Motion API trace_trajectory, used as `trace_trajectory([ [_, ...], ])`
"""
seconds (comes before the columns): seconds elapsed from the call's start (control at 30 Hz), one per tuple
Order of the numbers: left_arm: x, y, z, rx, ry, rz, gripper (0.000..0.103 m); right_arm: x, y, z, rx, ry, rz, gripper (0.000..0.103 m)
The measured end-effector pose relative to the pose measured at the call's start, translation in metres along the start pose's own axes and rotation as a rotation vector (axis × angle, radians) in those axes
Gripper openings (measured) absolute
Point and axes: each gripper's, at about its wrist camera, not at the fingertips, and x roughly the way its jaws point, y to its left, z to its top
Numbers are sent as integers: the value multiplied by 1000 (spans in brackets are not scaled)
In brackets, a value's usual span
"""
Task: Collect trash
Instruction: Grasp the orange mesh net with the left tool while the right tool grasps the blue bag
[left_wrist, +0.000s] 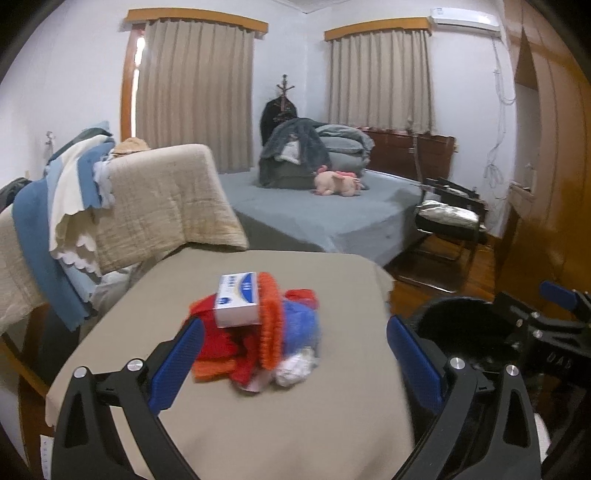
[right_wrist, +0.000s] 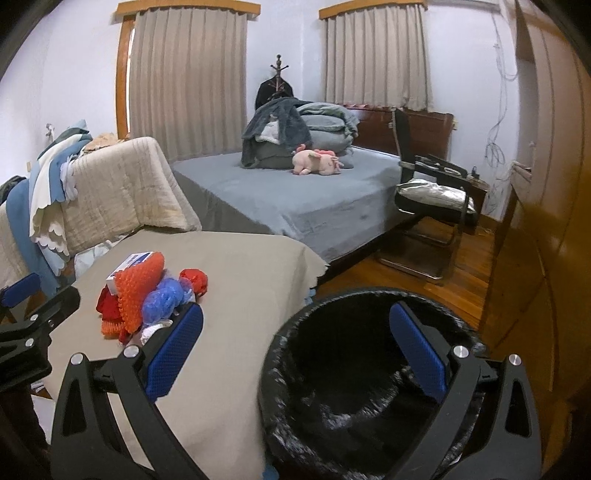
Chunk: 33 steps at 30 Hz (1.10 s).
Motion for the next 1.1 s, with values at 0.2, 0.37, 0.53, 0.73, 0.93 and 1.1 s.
trace_trajectory([
  [0.2, 26, 34, -3, -34, 12, 43, 97, 39, 23, 5, -22, 24, 38, 98],
  [0.37, 52, 47, -9, -52, 34, 52, 97, 75, 43, 8, -39, 42, 54, 94],
  [0.53, 80, 45, -16, -43, 58, 32, 91, 100, 54, 11, -60, 66, 68, 83],
  [0.73, 117, 35, -22, -20, 94, 8, 76, 122, 59, 12, -58, 75, 61, 82],
  [0.93, 139, 34, -26, -30, 109, -44, 47, 135, 61, 10, -57, 93, 73, 79],
  [1.1, 140, 50, -27, -60, 114, -60, 20, 142, 70, 7, -70, 106, 115, 78],
])
